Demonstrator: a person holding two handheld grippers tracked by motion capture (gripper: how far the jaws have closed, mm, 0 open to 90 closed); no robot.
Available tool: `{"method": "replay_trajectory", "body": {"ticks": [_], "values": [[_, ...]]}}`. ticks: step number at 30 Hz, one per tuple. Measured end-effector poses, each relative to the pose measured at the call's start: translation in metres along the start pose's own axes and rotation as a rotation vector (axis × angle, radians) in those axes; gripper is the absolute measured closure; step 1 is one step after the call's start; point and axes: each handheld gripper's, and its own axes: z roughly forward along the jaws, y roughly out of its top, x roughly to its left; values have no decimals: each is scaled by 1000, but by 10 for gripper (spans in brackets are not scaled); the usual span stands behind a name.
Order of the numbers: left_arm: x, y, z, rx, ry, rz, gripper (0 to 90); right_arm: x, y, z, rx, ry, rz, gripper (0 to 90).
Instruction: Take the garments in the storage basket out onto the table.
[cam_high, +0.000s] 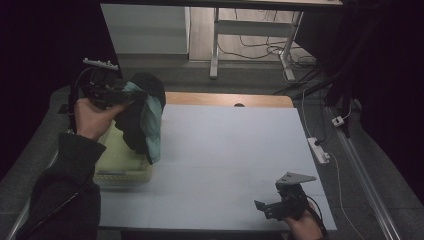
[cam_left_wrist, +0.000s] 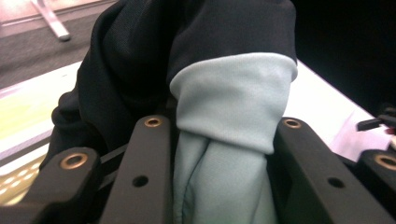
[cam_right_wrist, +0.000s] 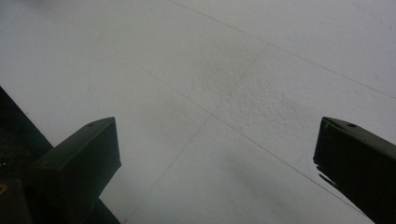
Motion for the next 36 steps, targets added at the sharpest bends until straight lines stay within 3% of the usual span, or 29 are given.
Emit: {"method": "replay_trajectory", "body": {"ticks": [11, 20, 29, 36], "values": [[-31, 27, 6, -38, -95, 59, 698, 0, 0, 0, -2, 1, 3, 1], [-60, 49, 23, -54, -169, 105, 697, 0, 0, 0, -4, 5, 4, 1], [-85, 56, 55, -16, -202, 157, 696, 0, 0, -1, -7, 7, 5, 1], [-96, 50, 84, 47, -171, 197, 695, 0, -1, -1, -7, 7, -2, 1]]}}
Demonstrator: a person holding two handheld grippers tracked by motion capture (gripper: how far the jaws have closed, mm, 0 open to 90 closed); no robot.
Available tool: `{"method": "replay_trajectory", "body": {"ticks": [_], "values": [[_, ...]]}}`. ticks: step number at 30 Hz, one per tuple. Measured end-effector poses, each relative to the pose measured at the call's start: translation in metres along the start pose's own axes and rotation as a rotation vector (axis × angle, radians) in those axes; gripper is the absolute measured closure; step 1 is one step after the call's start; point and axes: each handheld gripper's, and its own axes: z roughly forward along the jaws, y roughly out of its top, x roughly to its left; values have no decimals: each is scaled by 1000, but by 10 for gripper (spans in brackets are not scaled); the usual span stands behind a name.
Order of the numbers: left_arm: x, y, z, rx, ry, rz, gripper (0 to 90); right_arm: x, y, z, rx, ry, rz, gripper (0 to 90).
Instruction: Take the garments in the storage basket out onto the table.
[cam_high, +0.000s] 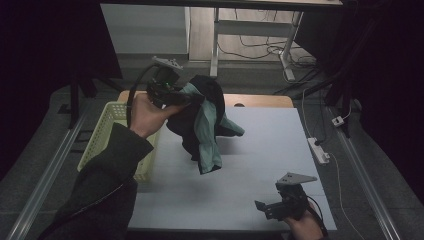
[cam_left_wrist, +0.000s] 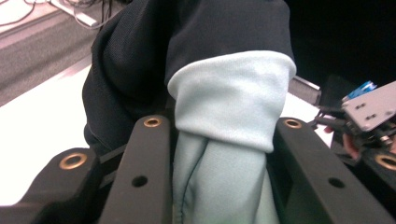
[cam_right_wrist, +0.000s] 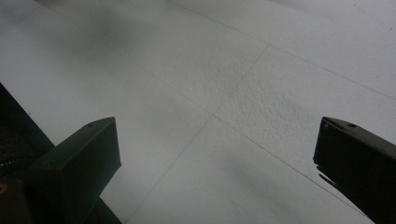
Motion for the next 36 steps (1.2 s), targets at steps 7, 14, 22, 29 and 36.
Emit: {"method": "replay_trajectory", "body": {"ticks": [7, 14, 22, 29, 36], "values": [[3, -13, 27, 52, 8, -2, 692, 0, 0, 0, 2, 1, -1, 2], [9, -29, 52, 81, 12, -22, 688, 1, 0, 0, 4, 1, -4, 2], [21, -50, 82, 120, 23, -58, 681, 1, 0, 1, 7, 2, -14, 2], [30, -69, 107, 138, 6, -65, 665, 2, 0, 1, 16, 2, -18, 2], [31, -89, 135, 183, 8, -66, 644, 2, 0, 1, 18, 3, -26, 2]]}}
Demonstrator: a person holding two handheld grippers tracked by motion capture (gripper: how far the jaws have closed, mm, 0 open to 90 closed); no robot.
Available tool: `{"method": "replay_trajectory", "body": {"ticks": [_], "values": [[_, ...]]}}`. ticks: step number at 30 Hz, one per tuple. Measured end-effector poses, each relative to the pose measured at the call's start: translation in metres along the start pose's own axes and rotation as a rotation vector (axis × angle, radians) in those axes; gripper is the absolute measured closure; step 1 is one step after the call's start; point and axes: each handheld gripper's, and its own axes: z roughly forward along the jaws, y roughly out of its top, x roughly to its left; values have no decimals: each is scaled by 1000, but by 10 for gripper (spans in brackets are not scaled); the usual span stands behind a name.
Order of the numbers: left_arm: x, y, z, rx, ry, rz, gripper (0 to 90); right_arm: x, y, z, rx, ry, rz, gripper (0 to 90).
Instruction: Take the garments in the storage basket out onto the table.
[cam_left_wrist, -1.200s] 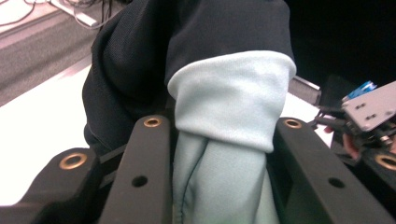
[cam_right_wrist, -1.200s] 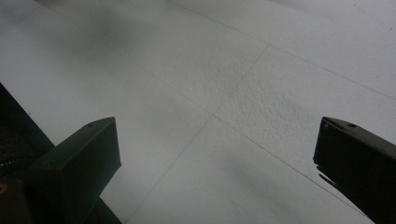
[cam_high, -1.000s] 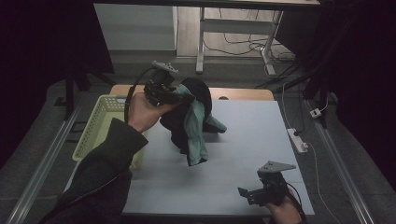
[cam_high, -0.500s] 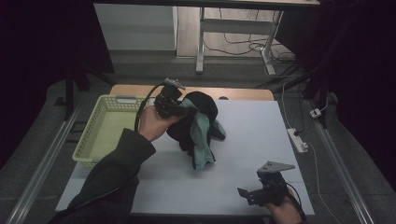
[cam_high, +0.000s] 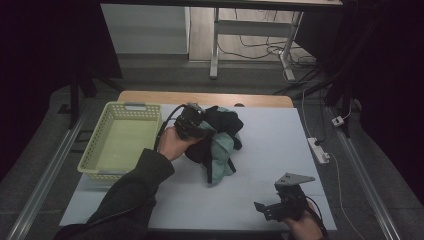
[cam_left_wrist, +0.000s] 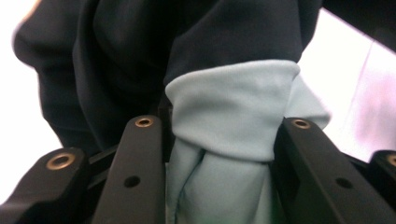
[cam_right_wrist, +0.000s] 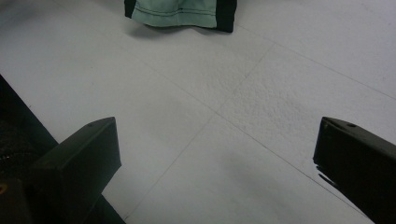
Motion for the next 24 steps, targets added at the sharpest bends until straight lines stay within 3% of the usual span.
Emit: {"method": "replay_trajectory", "body": {"ticks": [6, 7, 9, 12, 15, 16, 17, 24], "values": [[4, -12, 22, 9, -20, -44, 621, 0, 0, 0, 3, 0, -7, 2], [4, -13, 25, 7, -20, -36, 614, 1, 0, 0, 4, -1, -7, 2], [4, -17, 31, -3, -21, -18, 598, 1, 0, 0, 7, -5, -10, 2], [1, -21, 42, 21, -14, 8, 555, 1, 0, 1, 8, -3, -13, 3], [-5, -26, 58, 89, 42, 98, 489, 1, 0, 1, 10, -3, -13, 3], [-7, -29, 62, 95, 56, 132, 468, 1, 0, 1, 9, -3, -14, 3], [-7, -31, 64, 80, 60, 137, 455, 1, 0, 1, 9, -3, -15, 3], [-2, -34, 66, 60, 48, 69, 347, 2, 0, 1, 13, -3, -19, 5]]}}
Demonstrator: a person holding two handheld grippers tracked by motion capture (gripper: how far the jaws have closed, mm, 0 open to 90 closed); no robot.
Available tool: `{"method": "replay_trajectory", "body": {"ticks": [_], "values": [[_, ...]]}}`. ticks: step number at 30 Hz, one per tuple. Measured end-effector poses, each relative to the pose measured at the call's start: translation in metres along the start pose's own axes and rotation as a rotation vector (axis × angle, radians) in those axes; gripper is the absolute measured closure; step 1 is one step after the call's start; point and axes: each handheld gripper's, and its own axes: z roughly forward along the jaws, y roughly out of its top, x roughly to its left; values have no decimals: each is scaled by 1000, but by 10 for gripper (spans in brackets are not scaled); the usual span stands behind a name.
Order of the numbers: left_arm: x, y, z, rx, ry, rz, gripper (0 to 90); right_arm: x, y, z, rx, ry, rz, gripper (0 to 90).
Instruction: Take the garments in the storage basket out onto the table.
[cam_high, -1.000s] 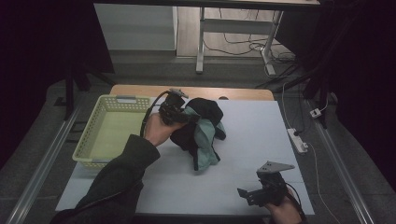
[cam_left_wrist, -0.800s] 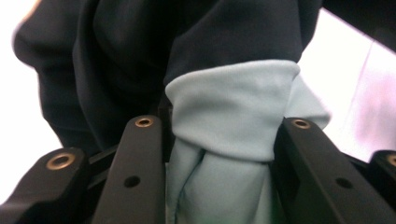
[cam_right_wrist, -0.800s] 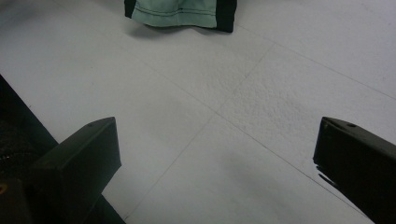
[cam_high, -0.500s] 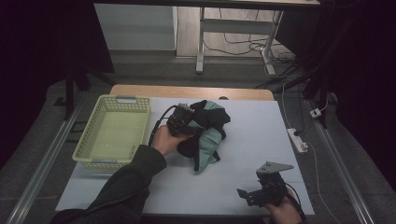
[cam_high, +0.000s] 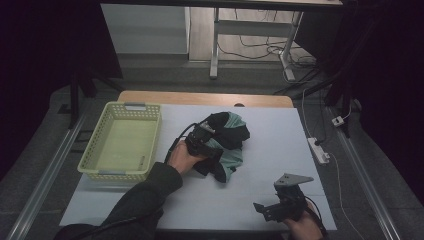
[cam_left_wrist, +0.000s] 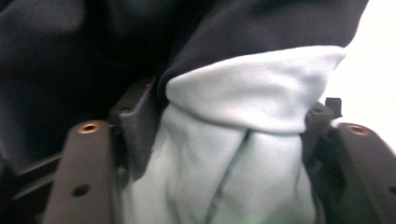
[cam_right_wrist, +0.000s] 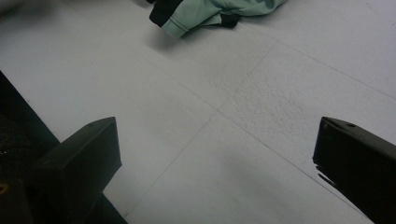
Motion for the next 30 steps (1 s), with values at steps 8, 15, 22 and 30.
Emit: {"method": "replay_trajectory", "body": {"ticks": [8, 15, 22, 30], "values": [[0, 3, -4, -28, -27, -37, 171, 0, 0, 0, 5, -2, -7, 20], [4, 9, -22, -92, -82, -64, 32, 0, 0, 0, 5, -3, -5, 20], [3, 5, -40, -144, -102, -48, 0, 0, 0, 1, 9, -3, -6, 20], [3, -3, -50, -152, -162, -43, 0, 1, 0, 1, 12, -5, -6, 20]]}}
